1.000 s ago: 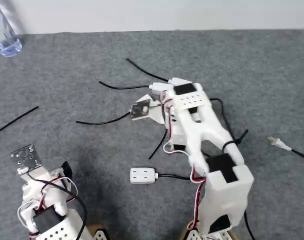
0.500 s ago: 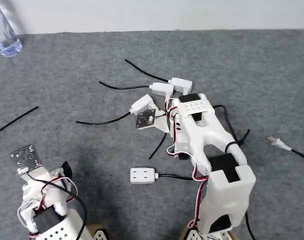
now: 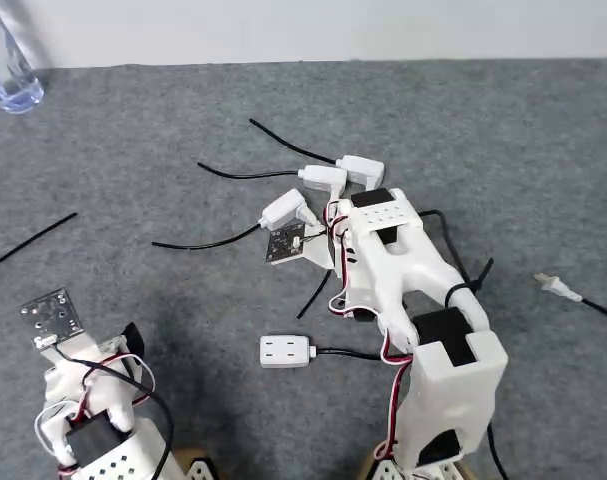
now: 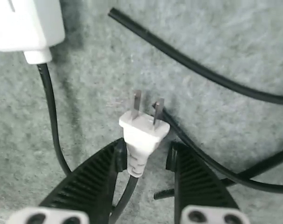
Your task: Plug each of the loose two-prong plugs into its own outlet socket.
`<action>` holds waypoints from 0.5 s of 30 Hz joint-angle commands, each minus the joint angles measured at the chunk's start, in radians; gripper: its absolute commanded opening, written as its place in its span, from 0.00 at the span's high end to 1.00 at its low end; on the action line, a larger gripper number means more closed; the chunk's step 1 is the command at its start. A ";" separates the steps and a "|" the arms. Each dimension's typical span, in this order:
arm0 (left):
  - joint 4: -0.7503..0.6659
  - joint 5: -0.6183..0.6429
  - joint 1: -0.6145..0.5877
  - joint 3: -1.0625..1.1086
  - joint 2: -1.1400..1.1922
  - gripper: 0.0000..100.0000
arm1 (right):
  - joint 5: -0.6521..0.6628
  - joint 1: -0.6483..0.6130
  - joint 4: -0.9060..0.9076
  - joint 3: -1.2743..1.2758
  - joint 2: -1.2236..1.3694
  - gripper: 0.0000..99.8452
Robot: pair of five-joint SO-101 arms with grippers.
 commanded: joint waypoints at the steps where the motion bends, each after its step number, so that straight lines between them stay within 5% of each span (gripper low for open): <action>1: 0.008 -0.008 0.009 -0.007 -0.012 0.73 | 0.006 -0.015 0.016 -0.026 -0.025 0.85; 15: 0.008 -0.008 0.009 -0.007 -0.012 0.73 | 0.005 -0.019 0.059 -0.018 -0.110 0.85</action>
